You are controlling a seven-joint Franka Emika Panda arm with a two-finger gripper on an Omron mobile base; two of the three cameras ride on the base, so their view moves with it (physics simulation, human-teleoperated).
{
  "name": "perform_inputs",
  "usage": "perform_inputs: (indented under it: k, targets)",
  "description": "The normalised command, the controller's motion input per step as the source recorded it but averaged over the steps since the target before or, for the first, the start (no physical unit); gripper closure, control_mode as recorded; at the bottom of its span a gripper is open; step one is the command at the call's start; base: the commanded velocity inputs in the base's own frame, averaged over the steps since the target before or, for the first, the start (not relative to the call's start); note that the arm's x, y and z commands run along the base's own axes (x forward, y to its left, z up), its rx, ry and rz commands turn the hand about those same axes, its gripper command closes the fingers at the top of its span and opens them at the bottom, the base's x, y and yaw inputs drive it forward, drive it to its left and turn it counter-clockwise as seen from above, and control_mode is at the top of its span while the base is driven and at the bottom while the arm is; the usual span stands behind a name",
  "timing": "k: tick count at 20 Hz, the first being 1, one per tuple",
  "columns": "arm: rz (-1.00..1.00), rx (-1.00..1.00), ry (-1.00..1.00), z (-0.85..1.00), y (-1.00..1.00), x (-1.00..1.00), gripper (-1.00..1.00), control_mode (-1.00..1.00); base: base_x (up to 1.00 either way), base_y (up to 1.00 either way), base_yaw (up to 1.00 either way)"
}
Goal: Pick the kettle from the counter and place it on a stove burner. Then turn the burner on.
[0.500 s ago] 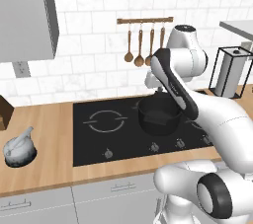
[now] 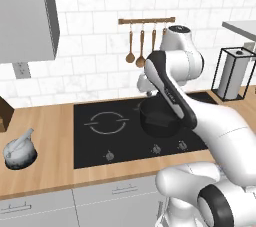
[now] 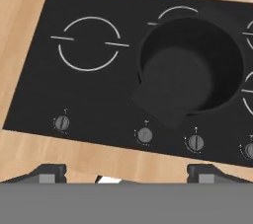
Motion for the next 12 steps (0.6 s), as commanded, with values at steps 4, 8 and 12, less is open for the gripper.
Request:
perform_inputs:
  k: [4, 8, 12]
  targets:
    - [0.00, 0.12, 0.00, 0.02, 0.93, -0.52, -1.00, -1.00, 0.00, 0.00, 0.00]
    - [0.02, 0.21, -0.03, 0.11, 0.93, -0.74, -1.00, -1.00, 0.00, 0.00, 0.00]
    - [0.04, 0.23, -0.05, 0.00, 1.00, -0.79, -1.00, -1.00, 0.00, 0.00, 0.00]
